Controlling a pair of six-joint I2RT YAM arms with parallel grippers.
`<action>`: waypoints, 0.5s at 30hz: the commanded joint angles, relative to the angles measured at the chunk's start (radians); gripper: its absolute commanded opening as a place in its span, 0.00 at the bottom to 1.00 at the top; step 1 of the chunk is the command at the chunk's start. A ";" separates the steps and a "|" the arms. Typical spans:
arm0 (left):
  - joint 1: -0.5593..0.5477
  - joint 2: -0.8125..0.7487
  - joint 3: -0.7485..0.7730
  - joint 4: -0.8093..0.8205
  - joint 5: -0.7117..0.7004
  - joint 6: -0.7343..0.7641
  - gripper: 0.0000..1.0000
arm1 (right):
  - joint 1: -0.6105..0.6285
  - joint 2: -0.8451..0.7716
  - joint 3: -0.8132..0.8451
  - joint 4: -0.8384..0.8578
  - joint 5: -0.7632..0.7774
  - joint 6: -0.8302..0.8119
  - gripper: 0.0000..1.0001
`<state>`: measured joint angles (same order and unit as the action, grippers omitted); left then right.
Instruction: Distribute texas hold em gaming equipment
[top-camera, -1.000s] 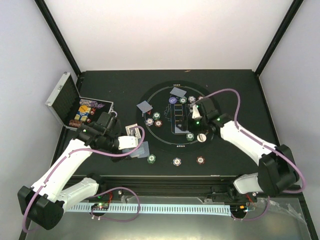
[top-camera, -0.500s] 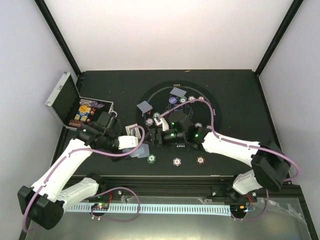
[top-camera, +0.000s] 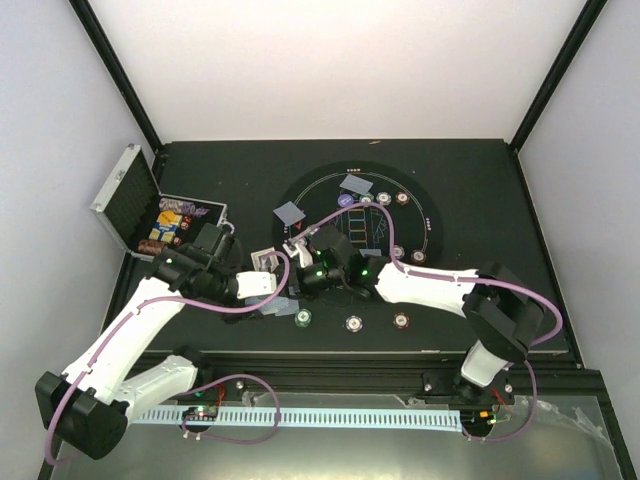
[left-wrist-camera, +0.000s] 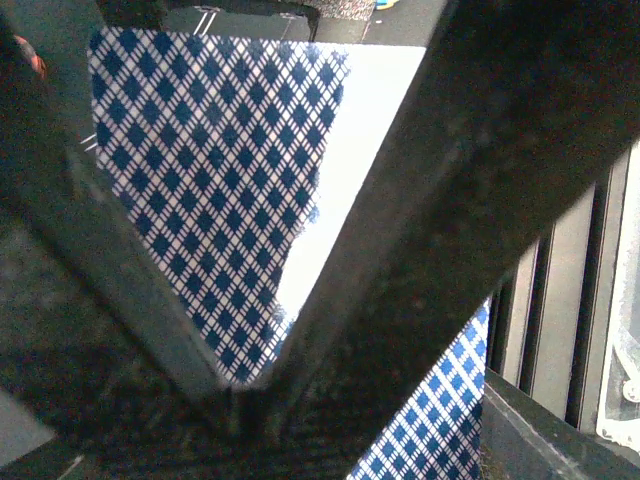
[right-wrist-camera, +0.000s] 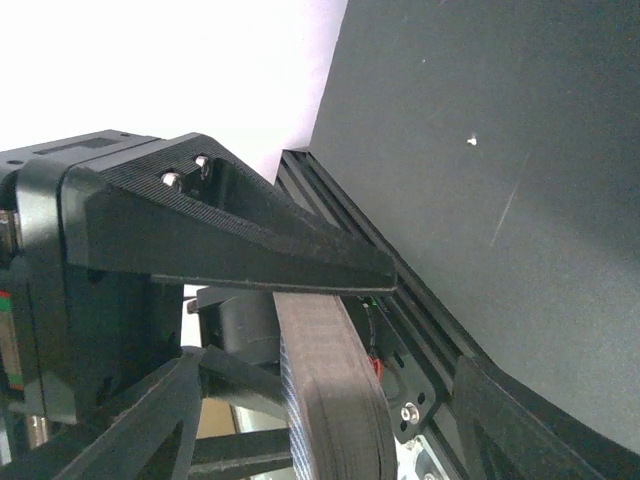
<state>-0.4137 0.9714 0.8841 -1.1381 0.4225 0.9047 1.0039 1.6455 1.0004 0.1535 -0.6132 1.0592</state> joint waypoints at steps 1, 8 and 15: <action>-0.002 -0.006 0.042 -0.025 0.012 -0.004 0.02 | 0.005 0.025 0.006 0.060 -0.019 0.012 0.70; -0.002 0.007 0.046 -0.022 0.025 -0.010 0.02 | 0.006 0.017 -0.067 0.107 -0.046 0.022 0.69; -0.002 0.009 0.059 -0.029 0.036 -0.015 0.02 | 0.002 0.009 -0.095 0.089 -0.009 0.017 0.66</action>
<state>-0.4137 0.9821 0.8917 -1.1519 0.4232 0.9005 1.0039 1.6585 0.9157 0.2249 -0.6380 1.0805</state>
